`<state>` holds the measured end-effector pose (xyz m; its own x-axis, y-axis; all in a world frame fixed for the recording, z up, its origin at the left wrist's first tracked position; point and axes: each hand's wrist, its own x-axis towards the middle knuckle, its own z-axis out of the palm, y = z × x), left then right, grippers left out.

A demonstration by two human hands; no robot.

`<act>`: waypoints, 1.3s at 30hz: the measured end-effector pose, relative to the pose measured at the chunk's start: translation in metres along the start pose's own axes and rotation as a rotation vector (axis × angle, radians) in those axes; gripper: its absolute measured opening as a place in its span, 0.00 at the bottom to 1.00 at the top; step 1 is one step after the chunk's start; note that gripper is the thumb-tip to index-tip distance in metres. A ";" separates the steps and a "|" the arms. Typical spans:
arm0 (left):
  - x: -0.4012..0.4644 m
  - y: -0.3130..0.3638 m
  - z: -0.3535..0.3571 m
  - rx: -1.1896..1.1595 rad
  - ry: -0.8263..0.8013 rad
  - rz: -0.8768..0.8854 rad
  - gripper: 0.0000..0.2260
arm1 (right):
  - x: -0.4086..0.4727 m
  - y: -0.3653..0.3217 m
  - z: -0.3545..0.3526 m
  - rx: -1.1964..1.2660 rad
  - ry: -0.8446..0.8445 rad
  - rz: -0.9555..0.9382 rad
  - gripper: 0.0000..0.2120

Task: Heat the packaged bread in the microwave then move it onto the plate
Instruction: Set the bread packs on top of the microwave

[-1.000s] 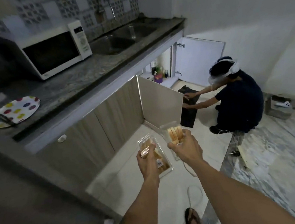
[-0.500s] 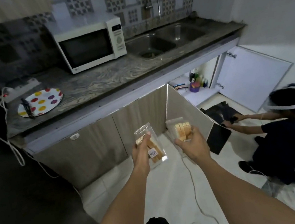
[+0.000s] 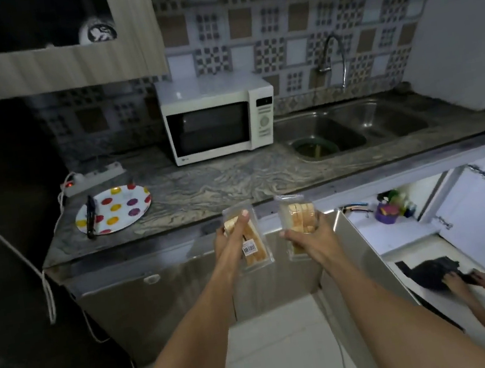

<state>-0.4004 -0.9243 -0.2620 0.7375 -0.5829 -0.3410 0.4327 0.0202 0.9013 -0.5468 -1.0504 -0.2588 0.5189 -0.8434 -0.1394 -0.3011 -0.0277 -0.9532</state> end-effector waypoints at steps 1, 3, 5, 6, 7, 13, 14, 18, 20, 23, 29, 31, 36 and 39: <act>0.017 0.013 0.002 0.014 0.007 0.014 0.35 | 0.018 -0.011 0.005 0.013 -0.029 -0.009 0.42; 0.046 0.040 0.007 0.044 -0.010 0.049 0.35 | 0.054 -0.035 0.013 -0.006 -0.071 -0.022 0.42; 0.077 0.071 0.015 0.069 -0.010 0.067 0.38 | 0.088 -0.062 0.018 -0.010 -0.089 -0.050 0.45; 0.094 0.091 0.020 0.088 -0.002 0.077 0.40 | 0.111 -0.076 0.022 0.006 -0.090 -0.065 0.47; 0.105 0.105 0.023 0.118 -0.001 0.093 0.40 | 0.124 -0.088 0.023 0.020 -0.084 -0.083 0.48; 0.182 0.177 0.042 0.120 0.055 0.149 0.49 | 0.213 -0.148 0.039 0.027 -0.058 -0.154 0.46; 0.198 0.186 0.045 0.122 0.063 0.154 0.50 | 0.228 -0.156 0.041 0.017 -0.059 -0.162 0.48; 0.261 0.228 0.060 0.148 0.126 0.187 0.39 | 0.299 -0.187 0.054 -0.032 -0.047 -0.189 0.53; 0.296 0.249 0.071 0.136 0.133 0.204 0.30 | 0.341 -0.201 0.061 -0.037 -0.040 -0.207 0.50; 0.344 0.275 0.084 0.125 0.173 0.177 0.28 | 0.401 -0.223 0.073 -0.037 -0.070 -0.236 0.48; 0.422 0.325 0.103 0.222 0.311 0.231 0.30 | 0.495 -0.270 0.100 -0.153 -0.102 -0.334 0.46; 0.441 0.336 0.104 0.262 0.305 0.258 0.31 | 0.516 -0.281 0.110 -0.199 -0.105 -0.358 0.43; 0.492 0.351 0.108 0.381 0.367 0.234 0.37 | 0.563 -0.289 0.133 -0.301 -0.026 -0.345 0.40; 0.511 0.359 0.113 0.414 0.391 0.230 0.38 | 0.585 -0.293 0.143 -0.325 -0.008 -0.316 0.40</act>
<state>0.0733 -1.3060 -0.0823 0.9576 -0.2583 -0.1279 0.0606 -0.2533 0.9655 -0.0410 -1.4591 -0.0991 0.6314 -0.7625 0.1412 -0.3622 -0.4510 -0.8158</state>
